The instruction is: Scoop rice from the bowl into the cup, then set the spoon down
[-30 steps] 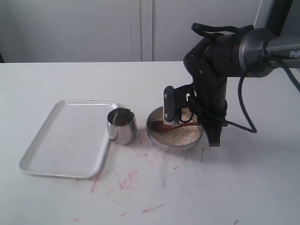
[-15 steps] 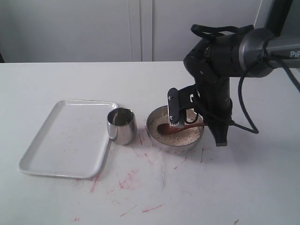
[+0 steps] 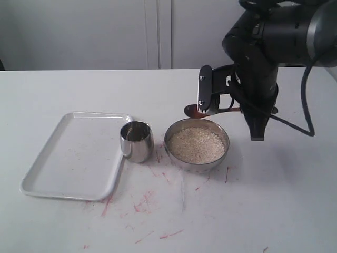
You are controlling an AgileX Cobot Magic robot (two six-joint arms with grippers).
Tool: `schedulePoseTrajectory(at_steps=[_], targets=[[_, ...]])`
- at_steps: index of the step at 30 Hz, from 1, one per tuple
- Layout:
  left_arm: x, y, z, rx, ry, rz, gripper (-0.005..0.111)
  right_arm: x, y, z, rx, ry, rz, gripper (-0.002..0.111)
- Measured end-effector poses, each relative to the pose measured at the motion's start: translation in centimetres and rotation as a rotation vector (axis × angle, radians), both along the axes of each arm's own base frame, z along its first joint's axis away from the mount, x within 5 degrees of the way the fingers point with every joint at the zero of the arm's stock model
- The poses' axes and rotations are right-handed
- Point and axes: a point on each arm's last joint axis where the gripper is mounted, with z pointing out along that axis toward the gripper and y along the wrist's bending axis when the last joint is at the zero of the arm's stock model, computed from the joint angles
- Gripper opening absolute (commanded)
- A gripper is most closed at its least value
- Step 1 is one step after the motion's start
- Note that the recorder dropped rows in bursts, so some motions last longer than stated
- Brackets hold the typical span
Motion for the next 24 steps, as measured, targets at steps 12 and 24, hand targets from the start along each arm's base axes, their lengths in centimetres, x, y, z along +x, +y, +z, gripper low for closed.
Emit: schedulePoseTrajectory(at_steps=[12, 24], targets=[[0.0, 0.0, 0.0, 0.0, 0.0, 0.0, 0.014, -2.3, 1.6, 3.2, -0.161, -0.124, -0.051, 0.0], [0.0, 0.0, 0.0, 0.0, 0.0, 0.0, 0.014, -3.0, 3.6, 2.2, -0.237, -0.195, -0.076, 0.0]])
